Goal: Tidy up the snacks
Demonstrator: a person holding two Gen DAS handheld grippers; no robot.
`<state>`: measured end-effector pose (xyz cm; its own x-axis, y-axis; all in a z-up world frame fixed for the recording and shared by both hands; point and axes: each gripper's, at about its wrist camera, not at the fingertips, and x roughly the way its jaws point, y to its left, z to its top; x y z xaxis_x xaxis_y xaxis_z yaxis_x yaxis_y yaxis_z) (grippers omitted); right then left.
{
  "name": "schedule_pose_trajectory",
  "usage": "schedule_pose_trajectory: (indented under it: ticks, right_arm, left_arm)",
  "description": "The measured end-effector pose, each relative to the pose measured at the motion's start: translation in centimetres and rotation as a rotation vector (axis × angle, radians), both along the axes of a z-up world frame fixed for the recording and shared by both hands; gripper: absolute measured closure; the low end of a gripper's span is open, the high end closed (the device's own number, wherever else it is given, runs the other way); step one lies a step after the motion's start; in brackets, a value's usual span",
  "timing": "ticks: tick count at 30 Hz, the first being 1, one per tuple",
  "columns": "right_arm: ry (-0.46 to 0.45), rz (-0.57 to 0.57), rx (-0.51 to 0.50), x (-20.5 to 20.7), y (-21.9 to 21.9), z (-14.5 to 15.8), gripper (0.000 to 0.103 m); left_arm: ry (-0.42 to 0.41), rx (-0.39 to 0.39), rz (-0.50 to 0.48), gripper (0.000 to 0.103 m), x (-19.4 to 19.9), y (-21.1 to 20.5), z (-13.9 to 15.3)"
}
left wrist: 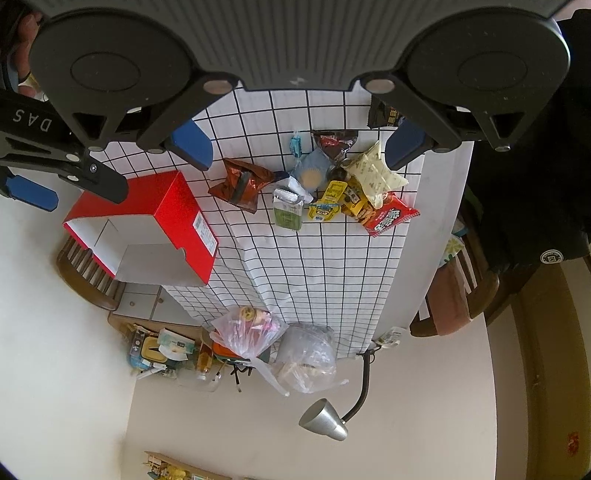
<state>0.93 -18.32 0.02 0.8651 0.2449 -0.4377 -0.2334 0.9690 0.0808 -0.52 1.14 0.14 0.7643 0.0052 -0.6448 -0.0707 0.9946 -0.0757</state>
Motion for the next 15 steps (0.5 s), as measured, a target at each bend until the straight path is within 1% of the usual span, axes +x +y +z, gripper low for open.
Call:
schedule_pose_trajectory:
  ticks: [15]
  right_arm:
    - [-0.006,-0.008,-0.008,0.09,0.04,-0.17,0.0]
  left_arm:
    - [-0.009,0.001,-0.017,0.003,0.48,0.09,0.2]
